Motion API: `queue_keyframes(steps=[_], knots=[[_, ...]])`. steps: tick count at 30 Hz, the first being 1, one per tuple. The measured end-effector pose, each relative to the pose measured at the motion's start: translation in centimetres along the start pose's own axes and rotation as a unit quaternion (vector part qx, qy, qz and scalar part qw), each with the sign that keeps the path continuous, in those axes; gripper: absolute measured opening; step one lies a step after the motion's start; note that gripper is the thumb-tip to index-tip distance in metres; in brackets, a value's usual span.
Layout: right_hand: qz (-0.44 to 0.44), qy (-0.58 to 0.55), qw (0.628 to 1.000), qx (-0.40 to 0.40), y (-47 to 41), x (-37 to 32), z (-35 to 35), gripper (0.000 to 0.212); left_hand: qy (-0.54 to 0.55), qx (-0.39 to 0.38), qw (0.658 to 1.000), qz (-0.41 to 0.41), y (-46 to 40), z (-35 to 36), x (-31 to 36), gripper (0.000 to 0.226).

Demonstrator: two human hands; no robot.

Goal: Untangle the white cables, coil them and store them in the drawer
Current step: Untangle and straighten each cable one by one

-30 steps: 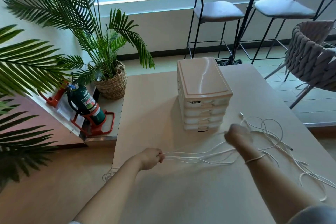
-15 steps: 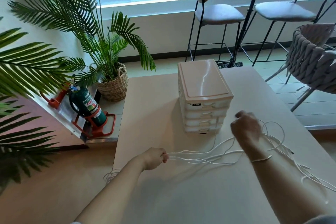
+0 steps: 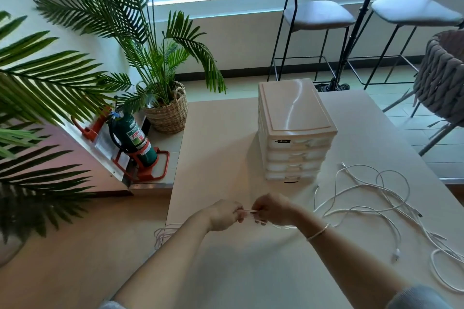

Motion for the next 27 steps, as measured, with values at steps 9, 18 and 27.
queue_keyframes(steps=[9,18,27], knots=[[0.031,-0.086,0.994,-0.062,0.1,0.3,0.7,0.022,0.012,0.001,1.0,0.001,0.3,0.1,0.5,0.031],[0.06,-0.27,0.96,-0.041,0.8,1.4,1.7,0.023,0.024,-0.003,1.0,0.004,0.4,0.4,0.1,0.027],[0.06,-0.253,0.964,-0.053,0.3,1.4,1.8,0.017,0.017,-0.009,1.0,0.011,0.9,0.3,0.7,0.028]])
Point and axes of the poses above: each hand's wrist, its own y-axis away from the middle knuckle, its own z-axis out of the palm, x = y × z, the point moved 3 cm from there along -y, towards the middle knuckle, and after that the axes turned 7 degrees about -z, right-handed, at the moved point
